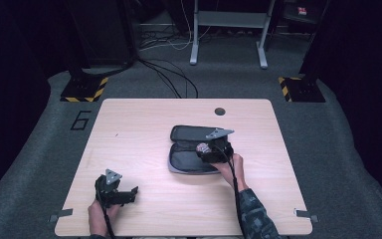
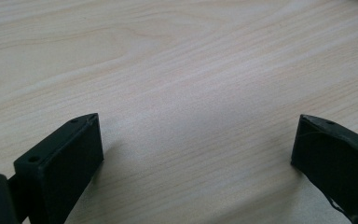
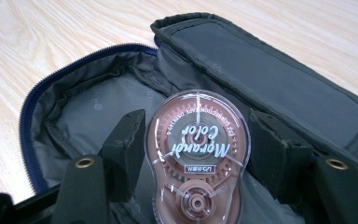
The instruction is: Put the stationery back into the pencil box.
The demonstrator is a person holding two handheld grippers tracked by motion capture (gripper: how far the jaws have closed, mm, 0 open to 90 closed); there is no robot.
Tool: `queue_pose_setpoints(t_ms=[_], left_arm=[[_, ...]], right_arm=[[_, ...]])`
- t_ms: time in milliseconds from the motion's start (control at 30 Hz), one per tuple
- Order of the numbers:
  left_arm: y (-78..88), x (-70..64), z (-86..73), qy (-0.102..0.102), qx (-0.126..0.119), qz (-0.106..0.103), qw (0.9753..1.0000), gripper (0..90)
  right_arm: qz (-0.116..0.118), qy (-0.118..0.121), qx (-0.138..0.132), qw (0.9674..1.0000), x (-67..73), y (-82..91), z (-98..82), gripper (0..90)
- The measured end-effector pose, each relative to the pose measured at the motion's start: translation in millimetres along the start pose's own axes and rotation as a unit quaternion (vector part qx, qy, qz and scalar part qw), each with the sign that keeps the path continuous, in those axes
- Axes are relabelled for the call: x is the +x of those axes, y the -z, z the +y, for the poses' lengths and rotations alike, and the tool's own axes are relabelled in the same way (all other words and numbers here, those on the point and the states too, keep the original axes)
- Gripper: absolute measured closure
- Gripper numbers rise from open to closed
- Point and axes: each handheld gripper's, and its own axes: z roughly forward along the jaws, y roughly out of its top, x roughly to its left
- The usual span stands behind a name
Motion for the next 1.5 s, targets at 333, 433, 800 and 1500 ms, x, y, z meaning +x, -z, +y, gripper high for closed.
queue_pose_setpoints(t_ms=[333, 433, 800, 1500], left_arm=[[0.0, 0.0, 0.0, 0.0, 0.0, 0.0, 1.0, 1.8], [0.0, 0.0, 0.0, 0.0, 0.0, 0.0, 1.0, 1.8], [0.0, 0.0, 0.0, 0.0, 0.0, 0.0, 1.0, 1.8], [0.0, 0.0, 0.0, -0.001, 0.0, 0.0, 1.0, 1.8]], right_arm=[[0.01, 0.005, 0.032, 0.9994, 0.3, -24.7, -0.3, 38.6], [0.013, 0.002, 0.044, 0.9989, 2.5, -30.9, 0.1, 38.6], [0.005, 0.002, 0.079, 0.9969, 8.1, -40.4, 2.9, 31.1], [0.022, -0.005, 0.013, 0.9996, 9.6, 37.0, -0.4, 9.8]])
